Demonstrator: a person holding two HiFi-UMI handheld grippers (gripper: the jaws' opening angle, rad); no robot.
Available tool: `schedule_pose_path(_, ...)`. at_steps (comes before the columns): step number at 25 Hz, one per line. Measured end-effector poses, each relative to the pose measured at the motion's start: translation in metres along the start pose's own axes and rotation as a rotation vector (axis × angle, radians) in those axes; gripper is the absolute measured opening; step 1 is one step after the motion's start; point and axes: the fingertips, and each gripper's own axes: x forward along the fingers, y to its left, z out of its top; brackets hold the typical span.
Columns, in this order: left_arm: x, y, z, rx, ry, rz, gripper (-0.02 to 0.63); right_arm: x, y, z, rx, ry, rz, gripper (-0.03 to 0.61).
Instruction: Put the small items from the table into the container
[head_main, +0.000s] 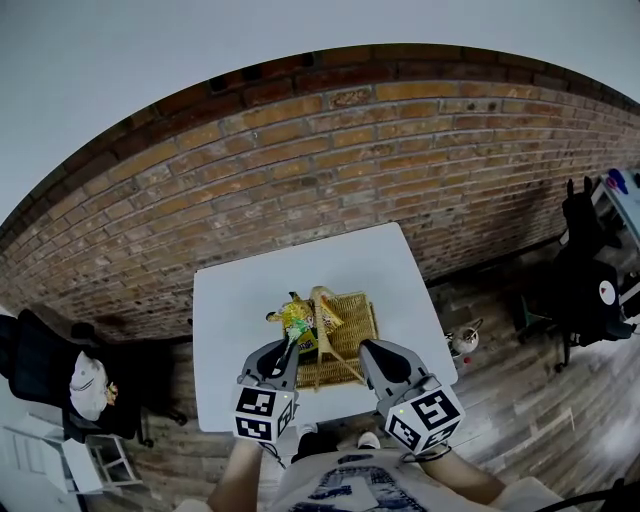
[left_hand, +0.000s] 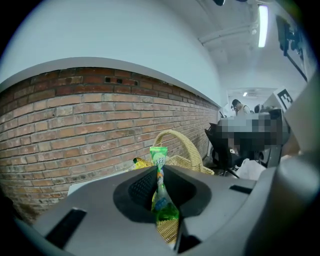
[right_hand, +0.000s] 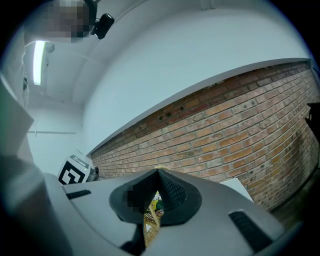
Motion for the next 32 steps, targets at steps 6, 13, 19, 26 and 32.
schedule_pose_path(6,0.019,0.0,0.005,0.014,0.01,-0.063,0.091,0.011,-0.014,0.003,0.015,-0.006,-0.052,0.018)
schedule_pose_path(13,0.041,-0.004,0.008,0.011,0.021,-0.145,0.089,0.023,-0.028,0.004,0.026,-0.005,-0.104,0.018)
schedule_pose_path(19,0.053,-0.005,0.011,0.018,0.03,-0.203,0.089,0.032,-0.035,0.004,0.033,-0.002,-0.135,0.018)
schedule_pose_path(26,0.066,-0.008,0.011,0.028,0.049,-0.254,0.089,0.035,-0.042,0.006,0.031,-0.002,-0.167,0.018)
schedule_pose_path(32,0.073,-0.011,0.008,0.031,0.061,-0.277,0.089,0.034,-0.046,0.006,0.029,-0.004,-0.198,0.018)
